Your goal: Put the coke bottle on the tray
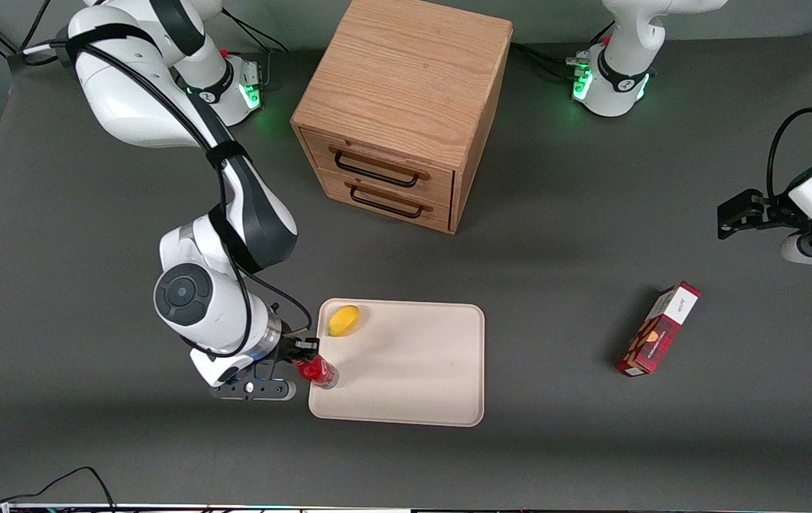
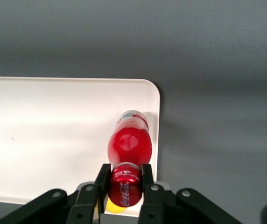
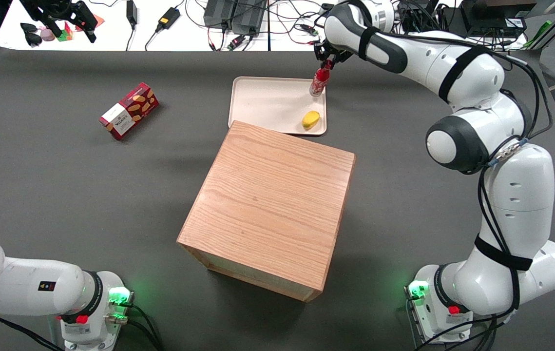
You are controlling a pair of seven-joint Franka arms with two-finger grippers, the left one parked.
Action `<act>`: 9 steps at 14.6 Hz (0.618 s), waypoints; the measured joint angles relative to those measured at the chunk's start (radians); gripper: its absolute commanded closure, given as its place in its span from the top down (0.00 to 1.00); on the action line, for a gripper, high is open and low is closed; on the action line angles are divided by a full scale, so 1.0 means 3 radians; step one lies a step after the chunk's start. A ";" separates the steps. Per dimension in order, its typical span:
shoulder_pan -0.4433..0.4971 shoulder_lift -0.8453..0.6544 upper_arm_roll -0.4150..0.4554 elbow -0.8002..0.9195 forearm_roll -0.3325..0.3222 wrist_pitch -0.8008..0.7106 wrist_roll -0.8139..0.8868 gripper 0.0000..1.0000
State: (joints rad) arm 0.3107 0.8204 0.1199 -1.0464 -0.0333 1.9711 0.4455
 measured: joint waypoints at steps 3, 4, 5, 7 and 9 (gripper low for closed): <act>0.0091 0.0059 -0.0103 0.0003 0.0000 0.0049 0.0000 0.00; 0.0117 0.0080 -0.0125 0.0004 0.0000 0.0053 0.0001 0.00; 0.0133 0.0099 -0.0137 0.0004 0.0000 0.0054 0.0001 0.00; 0.0149 0.0125 -0.0153 0.0016 -0.0001 0.0067 0.0001 0.32; 0.0149 0.0134 -0.0156 0.0027 -0.0001 0.0074 0.0001 0.77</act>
State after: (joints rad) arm 0.3554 0.8606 0.0730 -1.0382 -0.0335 1.9934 0.4459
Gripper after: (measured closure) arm 0.674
